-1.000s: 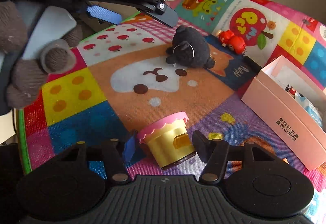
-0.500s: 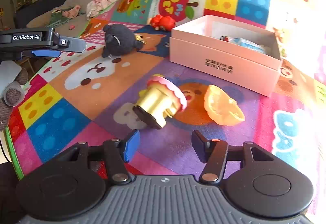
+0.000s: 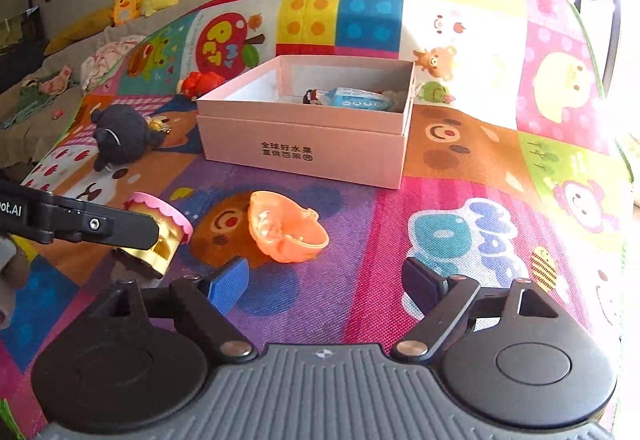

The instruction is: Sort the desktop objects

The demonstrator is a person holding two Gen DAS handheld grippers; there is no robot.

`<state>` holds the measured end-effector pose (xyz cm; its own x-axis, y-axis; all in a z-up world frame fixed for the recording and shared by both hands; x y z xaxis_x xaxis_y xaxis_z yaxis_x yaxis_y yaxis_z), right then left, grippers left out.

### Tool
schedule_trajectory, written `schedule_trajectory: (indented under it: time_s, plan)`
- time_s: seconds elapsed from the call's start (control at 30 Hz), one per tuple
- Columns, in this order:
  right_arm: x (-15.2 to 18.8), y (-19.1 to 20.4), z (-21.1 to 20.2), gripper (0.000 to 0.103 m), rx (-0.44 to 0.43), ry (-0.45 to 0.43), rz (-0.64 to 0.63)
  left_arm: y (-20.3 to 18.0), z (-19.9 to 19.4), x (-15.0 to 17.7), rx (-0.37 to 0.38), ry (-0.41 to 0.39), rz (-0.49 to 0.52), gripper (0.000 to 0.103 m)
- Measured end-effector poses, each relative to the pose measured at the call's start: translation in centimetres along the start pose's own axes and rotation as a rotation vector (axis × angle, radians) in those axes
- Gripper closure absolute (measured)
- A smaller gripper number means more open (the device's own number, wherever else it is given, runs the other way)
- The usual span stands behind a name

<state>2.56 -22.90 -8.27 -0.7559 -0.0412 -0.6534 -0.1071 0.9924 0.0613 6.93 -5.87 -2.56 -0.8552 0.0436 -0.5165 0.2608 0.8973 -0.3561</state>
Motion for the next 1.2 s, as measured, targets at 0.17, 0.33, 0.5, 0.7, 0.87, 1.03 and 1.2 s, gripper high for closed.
schedule_trajectory:
  time_s: [0.17, 0.33, 0.5, 0.7, 0.87, 1.03, 1.2]
  plan:
    - [0.1, -0.9, 0.9, 0.008, -0.037, -0.003, 0.065, -0.6, 1.6, -0.7, -0.051, 0.067, 0.045, 0.024]
    - [0.3, -1.0, 0.7, 0.002, -0.036, -0.021, 0.075, -2.4, 2.9, -1.2, -0.127, 0.082, 0.207, 0.038]
    - [0.2, -1.3, 1.2, 0.001, -0.035, 0.000, 0.098, -3.2, 3.1, -2.0, -0.166, 0.018, 0.292, 0.059]
    - [0.3, -1.2, 1.3, 0.000, 0.006, 0.007, 0.099, -2.7, 2.4, -4.0, -0.239, -0.110, 0.334, 0.071]
    - [0.3, -1.2, 1.7, 0.000, 0.027, 0.029, 0.094, -2.7, 0.9, -3.0, -0.210, -0.143, 0.357, 0.067]
    - [0.3, -1.0, 2.0, 0.000, 0.050, 0.044, 0.077, -2.9, -0.7, -0.5, -0.113, -0.144, 0.339, 0.039]
    - [0.4, -0.8, 2.2, 0.000, 0.068, 0.051, 0.061, -2.1, -1.0, 1.2, -0.083, -0.124, 0.304, 0.022]
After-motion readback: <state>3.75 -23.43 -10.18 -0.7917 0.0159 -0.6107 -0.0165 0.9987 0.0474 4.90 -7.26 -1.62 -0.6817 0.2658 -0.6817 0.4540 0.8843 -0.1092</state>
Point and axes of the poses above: each gripper's, at about its wrist camera, not at the fingertips, and z roughly the way its jaws point, y to its left, x to its underside, the point moved 7 cm from there along z, roughly the way its jaws point, and after that the axes turned 10 degrees about y, right-handed, at the moved point
